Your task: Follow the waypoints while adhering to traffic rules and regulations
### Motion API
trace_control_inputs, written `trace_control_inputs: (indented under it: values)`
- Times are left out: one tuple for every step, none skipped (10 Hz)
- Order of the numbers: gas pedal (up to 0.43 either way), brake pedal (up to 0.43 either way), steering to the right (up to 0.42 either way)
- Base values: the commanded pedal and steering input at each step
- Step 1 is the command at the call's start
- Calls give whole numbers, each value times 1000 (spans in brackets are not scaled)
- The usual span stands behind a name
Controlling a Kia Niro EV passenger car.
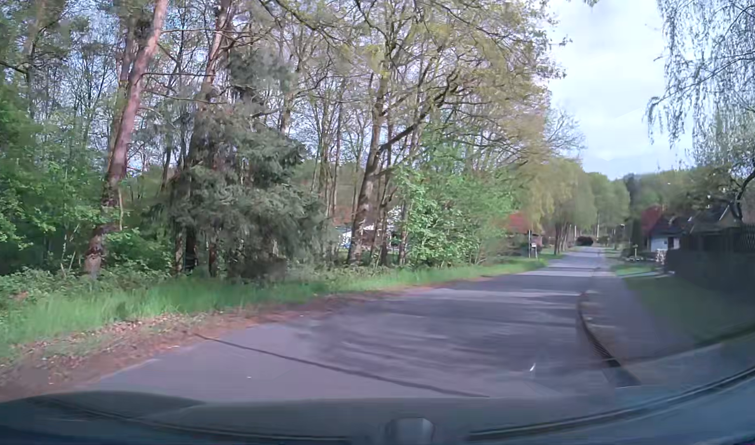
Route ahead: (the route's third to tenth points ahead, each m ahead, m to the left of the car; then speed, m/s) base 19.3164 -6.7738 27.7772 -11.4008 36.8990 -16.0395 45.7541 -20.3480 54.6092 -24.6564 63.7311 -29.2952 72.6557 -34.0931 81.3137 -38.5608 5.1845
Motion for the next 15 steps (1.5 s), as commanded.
trace_control_inputs:
  values:
    - [39, 0, 165]
    - [39, 0, 165]
    - [39, 0, 165]
    - [47, 0, 165]
    - [59, 0, 166]
    - [79, 0, 167]
    - [79, 0, 167]
    - [79, 0, 167]
    - [79, 0, 166]
    - [79, 0, 164]
    - [79, 0, 162]
    - [79, 0, 158]
    - [67, 0, 153]
    - [59, 0, 145]
    - [39, 0, 139]
